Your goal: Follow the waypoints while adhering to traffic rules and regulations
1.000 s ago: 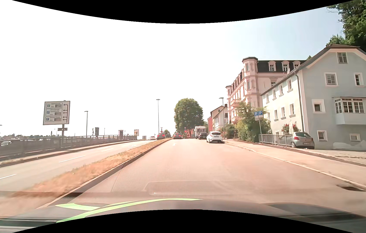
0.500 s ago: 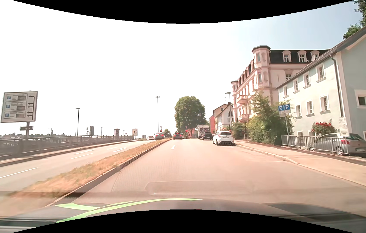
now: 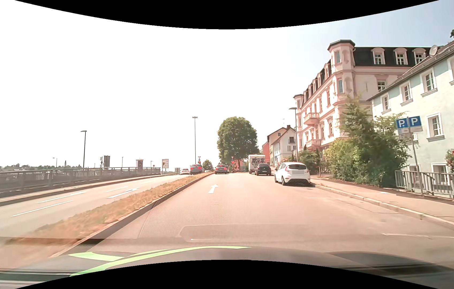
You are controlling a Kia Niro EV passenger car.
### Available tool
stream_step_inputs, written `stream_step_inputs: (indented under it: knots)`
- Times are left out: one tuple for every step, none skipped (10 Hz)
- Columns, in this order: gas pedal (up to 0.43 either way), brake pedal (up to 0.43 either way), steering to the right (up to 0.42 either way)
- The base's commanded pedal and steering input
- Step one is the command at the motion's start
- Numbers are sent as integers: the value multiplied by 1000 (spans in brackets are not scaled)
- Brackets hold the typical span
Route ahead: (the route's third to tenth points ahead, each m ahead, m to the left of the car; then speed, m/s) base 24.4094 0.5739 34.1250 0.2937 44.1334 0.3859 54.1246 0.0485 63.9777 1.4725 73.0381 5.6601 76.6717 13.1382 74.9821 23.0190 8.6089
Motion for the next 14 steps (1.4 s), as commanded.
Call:
stream_step_inputs:
  knots:
    - [0,49,-7]
    - [0,49,-6]
    - [0,49,-6]
    - [0,49,-6]
    - [0,49,-6]
    - [0,49,-6]
    - [0,49,-6]
    - [0,49,-6]
    - [0,49,-6]
    - [0,49,-6]
    - [0,49,-5]
    - [0,49,-5]
    - [0,49,-4]
    - [0,49,-5]
